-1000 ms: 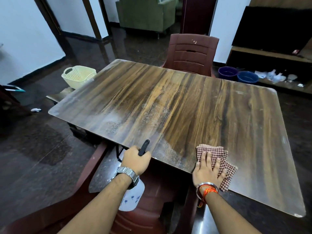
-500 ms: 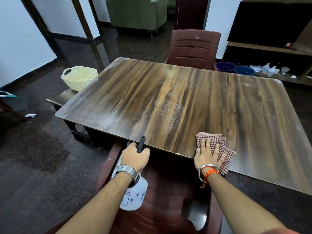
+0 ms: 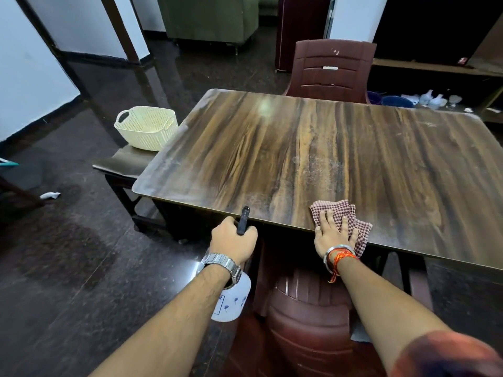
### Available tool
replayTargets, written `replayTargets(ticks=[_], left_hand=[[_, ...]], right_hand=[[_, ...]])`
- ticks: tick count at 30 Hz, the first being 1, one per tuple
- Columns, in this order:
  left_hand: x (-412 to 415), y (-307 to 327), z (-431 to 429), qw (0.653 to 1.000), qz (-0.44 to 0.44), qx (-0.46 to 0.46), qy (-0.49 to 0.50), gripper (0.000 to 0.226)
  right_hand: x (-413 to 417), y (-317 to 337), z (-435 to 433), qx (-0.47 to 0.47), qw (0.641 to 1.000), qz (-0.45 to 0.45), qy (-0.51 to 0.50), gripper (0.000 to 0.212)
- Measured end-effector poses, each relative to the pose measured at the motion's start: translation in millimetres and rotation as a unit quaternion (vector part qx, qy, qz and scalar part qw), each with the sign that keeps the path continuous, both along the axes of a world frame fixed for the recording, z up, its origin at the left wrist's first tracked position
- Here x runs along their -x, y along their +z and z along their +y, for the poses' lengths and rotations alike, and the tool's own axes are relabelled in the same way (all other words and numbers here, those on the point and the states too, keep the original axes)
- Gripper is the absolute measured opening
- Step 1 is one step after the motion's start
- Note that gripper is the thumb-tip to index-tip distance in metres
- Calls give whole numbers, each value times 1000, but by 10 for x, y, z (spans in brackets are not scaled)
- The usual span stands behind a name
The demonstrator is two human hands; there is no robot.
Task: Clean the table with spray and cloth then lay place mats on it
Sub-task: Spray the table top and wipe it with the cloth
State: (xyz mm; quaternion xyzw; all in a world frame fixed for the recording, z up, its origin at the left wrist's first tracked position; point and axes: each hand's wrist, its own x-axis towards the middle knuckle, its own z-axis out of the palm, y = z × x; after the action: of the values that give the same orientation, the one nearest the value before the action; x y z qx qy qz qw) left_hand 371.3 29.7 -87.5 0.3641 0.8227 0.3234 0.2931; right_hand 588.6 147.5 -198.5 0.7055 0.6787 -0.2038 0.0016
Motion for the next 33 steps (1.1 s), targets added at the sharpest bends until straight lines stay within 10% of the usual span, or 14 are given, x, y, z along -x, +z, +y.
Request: replayTargets(ticks=[17, 21, 28, 33], left_hand=[[829, -236, 735, 999, 18, 1, -40, 18], [1007, -266, 961, 996, -13, -8, -90, 23], [1581, -121, 1386, 982, -51, -21, -182, 28], [1787, 78, 1732, 964, -43, -14, -260, 28]], right_hand=[[1964, -61, 109, -30, 933, -2, 358, 60], [1726, -113, 301, -64, 956, 13, 285, 54], [1689, -121, 475, -41, 991, -6, -131, 58], [2214, -110, 285, -11, 1000, 0, -21, 62]])
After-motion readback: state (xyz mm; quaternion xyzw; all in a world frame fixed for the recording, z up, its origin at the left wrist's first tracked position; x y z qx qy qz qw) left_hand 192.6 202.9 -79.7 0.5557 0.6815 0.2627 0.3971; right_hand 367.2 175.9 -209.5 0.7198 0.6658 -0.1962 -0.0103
